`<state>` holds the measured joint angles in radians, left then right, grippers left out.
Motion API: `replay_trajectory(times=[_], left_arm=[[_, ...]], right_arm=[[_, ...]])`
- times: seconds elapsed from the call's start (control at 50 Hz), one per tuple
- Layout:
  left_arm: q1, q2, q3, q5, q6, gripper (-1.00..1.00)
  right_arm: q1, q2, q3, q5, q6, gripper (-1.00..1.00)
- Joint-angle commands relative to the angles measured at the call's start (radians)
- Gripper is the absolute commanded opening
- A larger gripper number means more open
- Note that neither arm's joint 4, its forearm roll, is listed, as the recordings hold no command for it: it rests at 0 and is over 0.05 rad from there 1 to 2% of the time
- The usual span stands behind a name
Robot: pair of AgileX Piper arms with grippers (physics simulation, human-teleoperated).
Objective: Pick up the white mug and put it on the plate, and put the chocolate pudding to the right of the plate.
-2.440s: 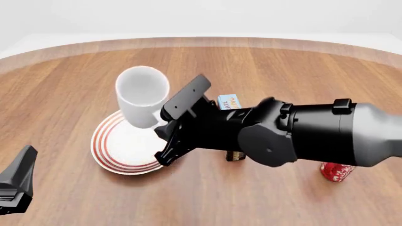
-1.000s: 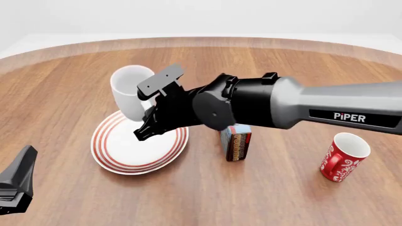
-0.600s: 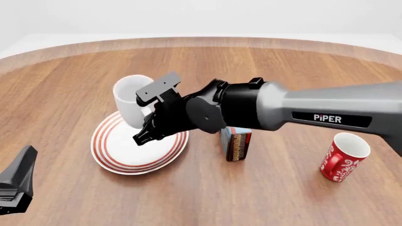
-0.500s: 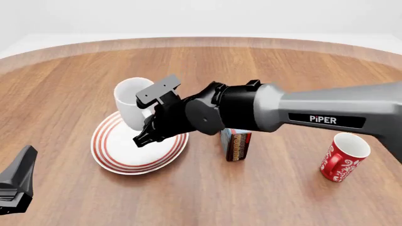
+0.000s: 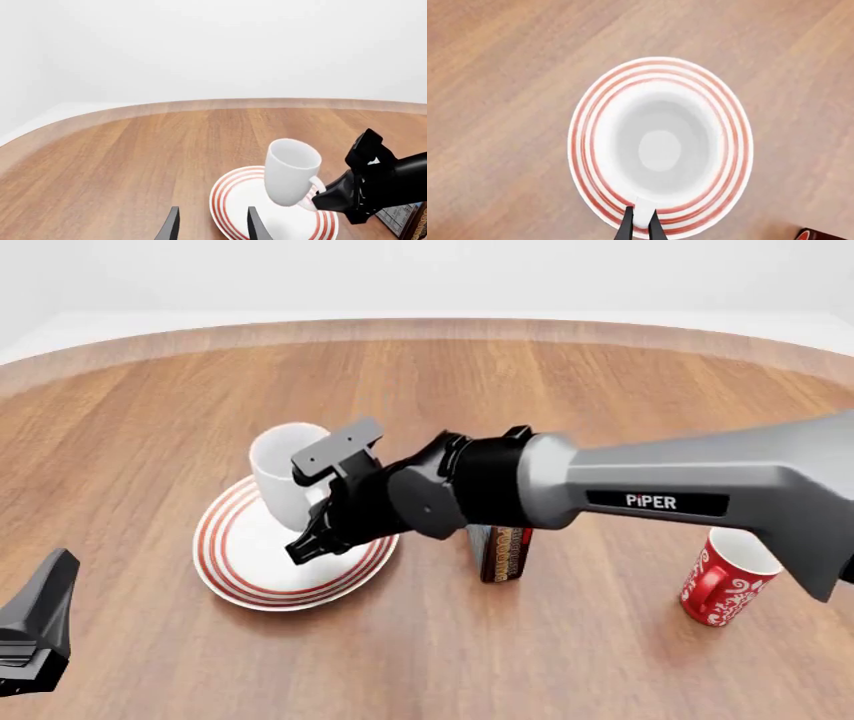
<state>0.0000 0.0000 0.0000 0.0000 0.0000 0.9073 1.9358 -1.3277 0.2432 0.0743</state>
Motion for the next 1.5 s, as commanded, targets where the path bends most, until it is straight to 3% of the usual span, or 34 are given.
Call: replay_trajectory(times=[0.02,1.5], left_arm=[[0.000,0.000,0.000,0.000,0.000,1.00],[0.000,0.000,0.000,0.000,0.000,1.00]], right_arm=[[0.001,0.016,-0.003,-0.010,0.014,-1.00],[0.020,0.084,0.006,-0.016,0.052,-1.00]])
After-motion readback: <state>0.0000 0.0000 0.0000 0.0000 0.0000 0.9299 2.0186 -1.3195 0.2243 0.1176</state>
